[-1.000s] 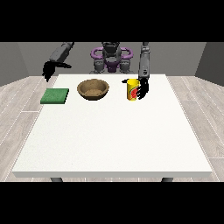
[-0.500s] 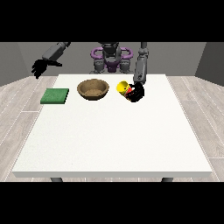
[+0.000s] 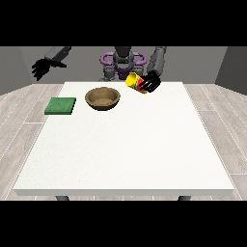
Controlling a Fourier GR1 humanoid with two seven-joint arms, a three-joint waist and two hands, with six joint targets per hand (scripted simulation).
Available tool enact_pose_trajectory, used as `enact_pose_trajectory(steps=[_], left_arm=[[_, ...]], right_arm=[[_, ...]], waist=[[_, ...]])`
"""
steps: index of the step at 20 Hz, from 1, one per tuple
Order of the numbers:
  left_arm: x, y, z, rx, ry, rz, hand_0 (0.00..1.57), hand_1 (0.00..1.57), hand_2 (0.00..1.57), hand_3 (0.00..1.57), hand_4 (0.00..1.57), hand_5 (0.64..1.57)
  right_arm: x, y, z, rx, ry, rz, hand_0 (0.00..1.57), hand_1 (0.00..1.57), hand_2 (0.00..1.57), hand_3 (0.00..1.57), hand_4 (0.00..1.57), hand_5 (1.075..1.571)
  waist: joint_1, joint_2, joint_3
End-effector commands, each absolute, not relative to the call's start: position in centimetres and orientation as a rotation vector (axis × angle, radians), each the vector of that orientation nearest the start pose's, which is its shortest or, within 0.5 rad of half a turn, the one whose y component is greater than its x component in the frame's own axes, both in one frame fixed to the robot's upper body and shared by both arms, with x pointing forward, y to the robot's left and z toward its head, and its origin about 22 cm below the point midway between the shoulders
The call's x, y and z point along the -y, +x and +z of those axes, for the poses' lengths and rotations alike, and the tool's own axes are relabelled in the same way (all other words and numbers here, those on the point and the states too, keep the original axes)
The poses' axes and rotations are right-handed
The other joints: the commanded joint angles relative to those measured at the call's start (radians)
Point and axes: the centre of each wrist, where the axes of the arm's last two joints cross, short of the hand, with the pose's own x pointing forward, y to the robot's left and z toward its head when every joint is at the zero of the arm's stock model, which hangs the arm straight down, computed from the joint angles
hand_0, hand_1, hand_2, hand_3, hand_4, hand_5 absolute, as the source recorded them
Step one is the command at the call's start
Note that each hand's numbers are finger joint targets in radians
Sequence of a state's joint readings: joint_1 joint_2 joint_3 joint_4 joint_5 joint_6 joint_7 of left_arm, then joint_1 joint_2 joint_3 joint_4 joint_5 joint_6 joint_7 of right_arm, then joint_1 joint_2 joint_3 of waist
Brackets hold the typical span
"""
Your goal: Pick the cup and pour the ball into the bowl, then pick the bowl and place it on the pad
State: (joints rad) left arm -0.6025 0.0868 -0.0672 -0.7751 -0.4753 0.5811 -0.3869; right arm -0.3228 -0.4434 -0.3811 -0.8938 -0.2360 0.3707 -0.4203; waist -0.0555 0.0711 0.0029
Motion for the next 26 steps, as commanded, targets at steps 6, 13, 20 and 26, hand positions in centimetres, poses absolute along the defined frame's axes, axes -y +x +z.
enact_pose_trajectory(steps=[6, 13, 20, 26], left_arm=[[-17.6, 36.5, -0.6, 1.79, 0.77, -0.699, 1.4, 1.4, 1.57, 1.57, 1.11, 1.567], [-11.9, 35.2, -1.6, 1.746, 0.923, -0.923, 1.33, 1.33, 1.57, 1.57, 1.02, 1.569], [-4.6, 35.6, 4.2, 1.809, 1.07, -1.095, 0.68, 0.68, 1.57, 1.53, 0.89, 1.571], [-2.9, 35.0, 5.0, 1.801, 1.196, -1.215, 0.52, 0.52, 1.57, 1.57, 0.84, 1.571]], right_arm=[[43.8, 25.9, -3.5, 1.668, -0.085, -0.08, 0.0, 0.0, 0.0, 0.0, 0.0, 1.558], [45.4, 25.4, -3.6, 1.644, -0.093, -0.145, 0.0, 0.0, 0.0, 0.0, 0.0, 1.552], [47.5, 27.2, -1.1, 1.698, -0.116, -0.125, 0.0, 0.0, 0.0, 0.0, 0.0, 1.551], [43.5, 31.1, -0.5, 1.691, -0.119, -0.09, 0.0, 0.0, 0.0, 0.14, 0.0, 1.53]], waist=[[0.064, -0.098, -0.0027], [0.081, -0.122, -0.0024], [0.089, -0.058, -0.0014], [0.077, -0.062, -0.0023]])
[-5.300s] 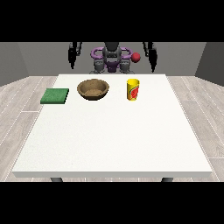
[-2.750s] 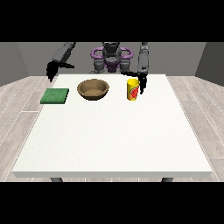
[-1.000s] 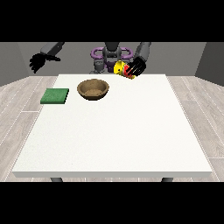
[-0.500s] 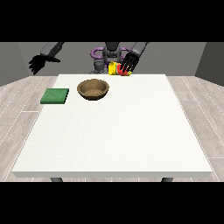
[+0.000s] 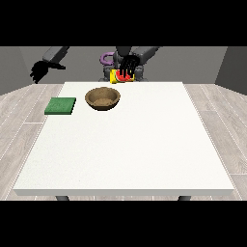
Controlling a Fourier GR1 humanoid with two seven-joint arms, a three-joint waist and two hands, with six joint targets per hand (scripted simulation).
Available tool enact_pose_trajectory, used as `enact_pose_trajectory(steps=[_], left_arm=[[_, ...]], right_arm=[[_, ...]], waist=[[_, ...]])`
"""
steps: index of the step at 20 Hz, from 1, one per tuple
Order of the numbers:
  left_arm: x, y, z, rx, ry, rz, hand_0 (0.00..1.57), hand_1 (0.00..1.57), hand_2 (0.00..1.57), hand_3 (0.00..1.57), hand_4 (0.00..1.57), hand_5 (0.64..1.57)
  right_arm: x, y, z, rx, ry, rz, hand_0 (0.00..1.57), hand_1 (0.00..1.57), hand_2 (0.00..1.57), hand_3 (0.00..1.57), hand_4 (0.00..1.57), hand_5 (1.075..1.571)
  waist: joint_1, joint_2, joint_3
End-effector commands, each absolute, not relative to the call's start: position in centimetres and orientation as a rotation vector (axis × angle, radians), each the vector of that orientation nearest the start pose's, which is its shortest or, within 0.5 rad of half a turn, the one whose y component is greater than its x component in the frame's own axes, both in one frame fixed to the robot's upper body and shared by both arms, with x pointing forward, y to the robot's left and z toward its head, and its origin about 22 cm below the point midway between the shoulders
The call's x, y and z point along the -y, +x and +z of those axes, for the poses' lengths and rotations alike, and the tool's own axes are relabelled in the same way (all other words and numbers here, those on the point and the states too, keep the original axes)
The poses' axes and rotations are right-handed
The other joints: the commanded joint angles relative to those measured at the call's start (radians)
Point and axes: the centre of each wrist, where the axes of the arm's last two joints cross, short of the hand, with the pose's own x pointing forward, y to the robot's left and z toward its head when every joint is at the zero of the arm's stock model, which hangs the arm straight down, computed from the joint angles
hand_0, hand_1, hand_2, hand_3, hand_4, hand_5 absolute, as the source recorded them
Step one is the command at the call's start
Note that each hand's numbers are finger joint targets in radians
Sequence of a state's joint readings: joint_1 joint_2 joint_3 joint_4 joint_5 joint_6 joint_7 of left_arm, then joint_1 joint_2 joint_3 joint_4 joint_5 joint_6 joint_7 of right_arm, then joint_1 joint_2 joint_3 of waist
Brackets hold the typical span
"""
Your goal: Pick the cup and pour the ball into the bowl, then pick the bowl and place it on the pad
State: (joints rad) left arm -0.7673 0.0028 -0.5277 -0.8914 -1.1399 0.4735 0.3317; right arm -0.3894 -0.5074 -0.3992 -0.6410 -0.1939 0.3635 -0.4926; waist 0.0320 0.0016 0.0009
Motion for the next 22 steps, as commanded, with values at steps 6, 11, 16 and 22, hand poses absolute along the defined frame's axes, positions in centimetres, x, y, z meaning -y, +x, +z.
enact_pose_trajectory(steps=[6, 11, 16, 22], left_arm=[[-2.5, 32.9, 2.7, 1.79, 1.266, -1.358, 0.28, 0.28, 1.57, 1.57, 0.86, 1.57], [-2.6, 32.5, 0.6, 1.679, 1.319, -1.592, 0.32, 0.32, 1.57, 1.57, 0.96, 1.534], [0.2, 31.9, 4.0, 1.725, 1.439, -1.74, 0.0, 0.0, 1.57, 1.57, 1.25, 1.395], [0.3, 35.1, 8.7, 1.605, 1.673, -1.94, 1.51, 1.51, 1.57, 1.57, 1.2, 1.443]], right_arm=[[41.9, 32.3, -0.4, 1.698, -0.095, -0.087, 0.0, 0.0, 0.0, 0.3, 0.0, 1.528], [39.6, 33.7, 0.0, 1.687, -0.017, -0.042, 0.0, 0.0, 0.0, 0.26, 0.0, 1.526], [40.0, 33.9, -0.2, 1.734, -0.049, -0.083, 0.0, 0.0, 0.0, 0.16, 0.0, 1.516], [41.3, 32.5, -1.2, 1.722, -0.036, -0.088, 0.0, 0.0, 0.0, 0.17, 0.0, 1.516]], waist=[[-0.021, 0.027, -0.0005], [-0.091, 0.014, -0.001], [-0.05, 0.077, 0.0001], [-0.064, 0.057, 0.0005]])
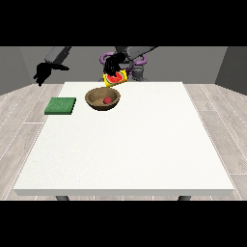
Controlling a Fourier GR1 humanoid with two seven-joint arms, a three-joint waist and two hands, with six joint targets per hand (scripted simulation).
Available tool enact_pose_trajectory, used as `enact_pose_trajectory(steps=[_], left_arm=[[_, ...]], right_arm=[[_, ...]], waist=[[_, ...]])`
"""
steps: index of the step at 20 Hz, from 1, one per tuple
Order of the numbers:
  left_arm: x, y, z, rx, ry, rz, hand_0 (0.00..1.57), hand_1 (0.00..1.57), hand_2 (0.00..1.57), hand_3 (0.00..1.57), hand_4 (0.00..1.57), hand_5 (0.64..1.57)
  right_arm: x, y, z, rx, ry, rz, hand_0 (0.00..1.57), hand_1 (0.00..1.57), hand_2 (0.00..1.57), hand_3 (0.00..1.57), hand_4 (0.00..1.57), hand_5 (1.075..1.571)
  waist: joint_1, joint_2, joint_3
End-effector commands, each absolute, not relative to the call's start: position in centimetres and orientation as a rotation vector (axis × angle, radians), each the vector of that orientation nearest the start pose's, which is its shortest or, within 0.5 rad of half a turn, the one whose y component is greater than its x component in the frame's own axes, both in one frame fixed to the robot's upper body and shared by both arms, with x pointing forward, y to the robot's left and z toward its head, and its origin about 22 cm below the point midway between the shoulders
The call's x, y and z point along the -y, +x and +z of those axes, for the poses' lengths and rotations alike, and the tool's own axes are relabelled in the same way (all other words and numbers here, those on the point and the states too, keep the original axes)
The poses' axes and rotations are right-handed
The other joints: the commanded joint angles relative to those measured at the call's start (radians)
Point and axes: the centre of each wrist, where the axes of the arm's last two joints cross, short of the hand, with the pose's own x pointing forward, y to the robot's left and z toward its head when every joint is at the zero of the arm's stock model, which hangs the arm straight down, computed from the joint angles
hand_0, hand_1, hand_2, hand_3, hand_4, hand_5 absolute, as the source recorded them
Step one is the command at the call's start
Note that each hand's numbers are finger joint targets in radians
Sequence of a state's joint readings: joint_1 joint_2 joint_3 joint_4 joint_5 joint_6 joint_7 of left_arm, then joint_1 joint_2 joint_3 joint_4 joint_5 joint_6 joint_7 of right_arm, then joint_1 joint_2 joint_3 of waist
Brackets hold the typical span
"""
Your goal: Pick the cup and pour the ball into the bowl, then pick the bowl and place it on the pad
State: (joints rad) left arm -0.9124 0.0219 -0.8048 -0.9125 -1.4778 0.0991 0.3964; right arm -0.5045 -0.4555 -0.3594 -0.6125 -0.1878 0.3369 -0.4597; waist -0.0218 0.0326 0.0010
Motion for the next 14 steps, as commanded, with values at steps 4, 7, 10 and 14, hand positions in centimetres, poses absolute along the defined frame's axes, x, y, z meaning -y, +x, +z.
enact_pose_trajectory(steps=[4, 7, 10, 14], left_arm=[[2.4, 33.1, 9.8, -1.75, -1.723, 2.074, 1.56, 1.56, 1.57, 1.57, 1.19, 1.467], [1.0, 33.2, 8.1, -1.766, -1.718, 2.129, 1.5, 1.5, 1.57, 1.57, 1.21, 1.455], [0.6, 34.1, 9.2, -1.758, -1.755, 2.126, 1.52, 1.52, 1.57, 1.57, 1.2, 1.462], [-2.1, 34.3, 9.6, -2.449, -1.775, 1.992, 0.0, 0.0, 1.57, 1.57, 1.27, 1.452]], right_arm=[[43.0, 31.5, -1.3, 1.698, -0.091, -0.126, 0.0, 0.0, 0.0, 0.17, 0.0, 1.516], [43.5, 31.7, -0.5, 1.665, -0.099, -0.119, 0.0, 0.0, 0.0, 0.28, 0.0, 1.517], [40.9, 31.3, -3.3, 1.565, 0.005, -0.118, 0.0, 0.0, 0.0, 0.0, 0.43, 1.555], [41.4, 30.9, -3.4, 1.568, -0.039, -0.165, 0.0, 0.0, 0.0, 0.0, 0.46, 1.556]], waist=[[0.074, 0.01, -0.0001], [0.047, -0.023, -0.0008], [0.028, -0.046, -0.0011], [0.109, -0.033, -0.0051]])
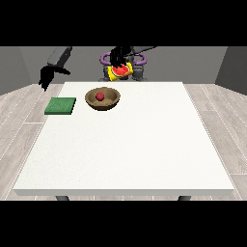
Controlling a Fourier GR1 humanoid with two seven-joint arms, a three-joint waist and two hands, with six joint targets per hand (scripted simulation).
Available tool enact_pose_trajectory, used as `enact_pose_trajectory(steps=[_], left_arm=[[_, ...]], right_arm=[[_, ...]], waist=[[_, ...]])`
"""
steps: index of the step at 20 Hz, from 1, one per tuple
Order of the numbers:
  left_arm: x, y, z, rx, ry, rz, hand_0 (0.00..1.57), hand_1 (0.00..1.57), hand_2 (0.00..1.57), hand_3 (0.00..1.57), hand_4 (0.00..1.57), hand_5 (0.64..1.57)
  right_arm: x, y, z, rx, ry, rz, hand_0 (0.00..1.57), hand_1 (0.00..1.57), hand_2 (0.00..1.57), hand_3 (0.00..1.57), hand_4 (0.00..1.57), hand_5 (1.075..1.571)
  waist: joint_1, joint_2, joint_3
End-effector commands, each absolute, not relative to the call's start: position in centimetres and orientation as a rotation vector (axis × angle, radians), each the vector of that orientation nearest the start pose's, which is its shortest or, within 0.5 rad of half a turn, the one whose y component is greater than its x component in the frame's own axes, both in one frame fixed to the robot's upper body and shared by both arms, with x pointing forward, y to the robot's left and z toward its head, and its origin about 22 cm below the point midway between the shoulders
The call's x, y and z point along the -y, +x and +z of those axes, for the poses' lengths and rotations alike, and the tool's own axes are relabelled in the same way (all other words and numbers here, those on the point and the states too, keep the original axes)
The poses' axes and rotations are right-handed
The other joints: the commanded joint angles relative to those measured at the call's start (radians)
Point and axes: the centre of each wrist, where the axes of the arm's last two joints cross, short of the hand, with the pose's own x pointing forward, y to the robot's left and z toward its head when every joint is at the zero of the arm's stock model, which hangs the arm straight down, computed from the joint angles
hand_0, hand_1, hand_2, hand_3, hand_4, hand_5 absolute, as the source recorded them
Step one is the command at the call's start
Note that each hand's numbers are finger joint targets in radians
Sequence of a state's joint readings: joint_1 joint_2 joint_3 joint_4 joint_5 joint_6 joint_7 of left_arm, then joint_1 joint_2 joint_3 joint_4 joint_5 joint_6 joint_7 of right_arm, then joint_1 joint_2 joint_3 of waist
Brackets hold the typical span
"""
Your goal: Pick the cup and pour the ball into the bowl, then pick the bowl and place it on the pad
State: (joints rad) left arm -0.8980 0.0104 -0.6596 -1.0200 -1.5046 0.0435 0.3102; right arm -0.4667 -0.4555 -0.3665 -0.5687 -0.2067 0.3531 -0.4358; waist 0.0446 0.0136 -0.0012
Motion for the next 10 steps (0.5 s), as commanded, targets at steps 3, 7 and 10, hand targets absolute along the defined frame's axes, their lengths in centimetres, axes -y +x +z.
enact_pose_trajectory(steps=[3, 7, 10], left_arm=[[-7.3, 36.4, 11.0, -2.676, -1.899, 1.757, 0.41, 0.41, 1.57, 1.57, 1.0, 1.565], [-11.9, 37.3, 10.3, -3.056, -1.815, 1.645, 0.49, 0.49, 1.57, 1.55, 0.88, 1.565], [-11.7, 37.2, 11.1, -3.499, -1.473, 1.452, 1.29, 1.29, 1.57, 1.53, 1.0, 1.564]], right_arm=[[42.0, 30.6, -3.1, 1.592, -0.049, -0.189, 0.0, 0.0, 0.0, 0.0, 0.46, 1.556], [41.7, 31.7, -2.0, 1.612, -0.076, -0.207, 0.0, 0.0, 0.0, 0.0, 0.47, 1.557], [39.9, 31.9, -3.0, 1.636, -0.061, -0.211, 0.0, 0.0, 0.0, 0.0, 0.24, 1.561]], waist=[[0.084, 0.006, -0.0027], [0.125, 0.076, -0.0035], [0.124, 0.114, -0.0043]])
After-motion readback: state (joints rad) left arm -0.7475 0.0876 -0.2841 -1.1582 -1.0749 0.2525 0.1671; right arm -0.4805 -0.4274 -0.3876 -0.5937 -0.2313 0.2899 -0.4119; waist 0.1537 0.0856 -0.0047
